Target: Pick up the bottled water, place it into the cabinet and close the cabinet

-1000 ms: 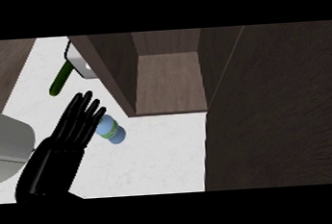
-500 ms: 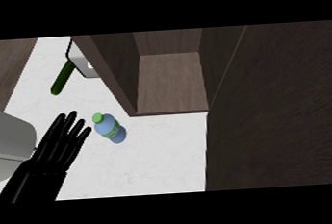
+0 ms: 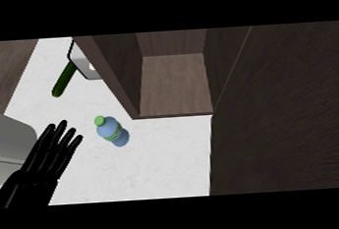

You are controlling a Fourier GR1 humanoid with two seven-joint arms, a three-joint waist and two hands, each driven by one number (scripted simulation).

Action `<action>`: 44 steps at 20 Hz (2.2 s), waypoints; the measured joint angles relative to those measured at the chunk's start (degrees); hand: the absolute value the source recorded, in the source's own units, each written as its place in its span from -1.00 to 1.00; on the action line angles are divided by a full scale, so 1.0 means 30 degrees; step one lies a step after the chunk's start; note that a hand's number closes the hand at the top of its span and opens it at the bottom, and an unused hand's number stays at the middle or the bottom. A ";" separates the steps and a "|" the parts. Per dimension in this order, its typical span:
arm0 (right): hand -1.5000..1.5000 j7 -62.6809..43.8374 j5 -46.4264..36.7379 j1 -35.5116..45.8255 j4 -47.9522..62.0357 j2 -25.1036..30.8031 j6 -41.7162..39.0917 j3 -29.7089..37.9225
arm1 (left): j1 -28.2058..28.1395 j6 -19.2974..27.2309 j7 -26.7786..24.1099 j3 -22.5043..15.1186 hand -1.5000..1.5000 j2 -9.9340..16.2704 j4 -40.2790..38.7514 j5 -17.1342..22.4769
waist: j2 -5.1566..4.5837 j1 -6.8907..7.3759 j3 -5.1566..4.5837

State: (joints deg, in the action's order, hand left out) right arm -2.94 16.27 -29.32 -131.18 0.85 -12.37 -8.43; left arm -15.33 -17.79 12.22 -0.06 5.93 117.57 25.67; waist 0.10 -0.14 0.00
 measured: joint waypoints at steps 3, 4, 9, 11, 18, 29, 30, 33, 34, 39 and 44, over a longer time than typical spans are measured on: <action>-1.00 0.0478 0.0304 -0.0372 0.0273 0.0150 -0.0404 0.0375 | 0.0286 -0.0442 -0.0586 0.0608 -1.00 0.0085 -0.0854 0.0086 | -0.0004 -0.0012 -0.0002; -1.00 0.0631 0.0245 -0.0438 0.0348 0.0138 -0.0489 0.0367 | 0.0438 -0.0566 -0.0876 0.0903 -1.00 0.0109 -0.1367 0.0077 | -0.0007 -0.0018 0.0001; -1.00 0.1416 -0.0242 -0.0946 0.0541 -0.0027 -0.0826 0.0060 | 0.1307 -0.0575 -0.1575 0.1852 -1.00 0.0111 -0.2948 -0.0219 | -0.0012 -0.0043 0.0002; -1.00 0.1479 -0.0512 -0.0657 0.0811 -0.0109 -0.0628 -0.0192 | 0.1760 -0.0749 -0.2098 0.2090 -1.00 0.0148 -0.3940 -0.0582 | -0.0013 -0.0038 -0.0003; -1.00 0.1822 -0.0245 -0.0828 0.0935 0.0149 -0.1028 0.0147 | 0.3284 -0.1659 -0.3444 0.3251 -1.00 0.0997 -0.6733 -0.1204 | -0.0020 -0.0055 -0.0002; -1.00 0.3073 -0.0576 -0.1915 0.1083 0.0184 -0.1702 -0.0194 | 0.5973 -0.2318 -0.7406 0.3432 -1.00 0.1325 -1.3882 -0.4314 | -0.0035 -0.0149 -0.0007; -1.00 0.3222 -0.0650 -0.1951 0.1187 0.0177 -0.1773 -0.0247 | 0.6503 -0.2252 -0.7676 0.3519 -1.00 0.1335 -1.4815 -0.4484 | -0.0039 -0.0165 -0.0007; -1.00 0.3054 -0.0923 -0.1996 0.1035 0.0049 -0.1533 -0.0732 | 0.7564 -0.2261 -0.7944 0.3728 -1.00 0.1413 -1.6709 -0.4575 | -0.0037 -0.0153 -0.0009; -1.00 0.3158 -0.0716 -0.2500 0.0748 0.0255 -0.1783 -0.0665 | 0.7950 -0.2094 -0.8205 0.3720 -1.00 0.1291 -1.7490 -0.4785 | -0.0042 -0.0207 -0.0007; -1.00 0.3075 -0.0742 -0.2789 0.0319 0.0179 -0.1616 -0.0961 | 0.9663 -0.2504 -0.9397 0.4283 -1.00 0.1667 -2.1403 -0.4902 | -0.0052 -0.0223 -0.0010; -1.00 0.4034 -0.0697 -0.2996 0.1191 0.0390 -0.2160 -0.0774 | 1.1083 -0.3144 -1.1777 0.4487 -1.00 0.1777 -2.5835 -0.5544 | -0.0083 -0.0311 -0.0024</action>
State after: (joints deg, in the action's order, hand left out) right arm 9.16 14.18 -38.31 -127.61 2.02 -18.85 -10.75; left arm 17.92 -27.23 -23.11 13.41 11.26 40.06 9.04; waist -0.15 -1.07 -0.07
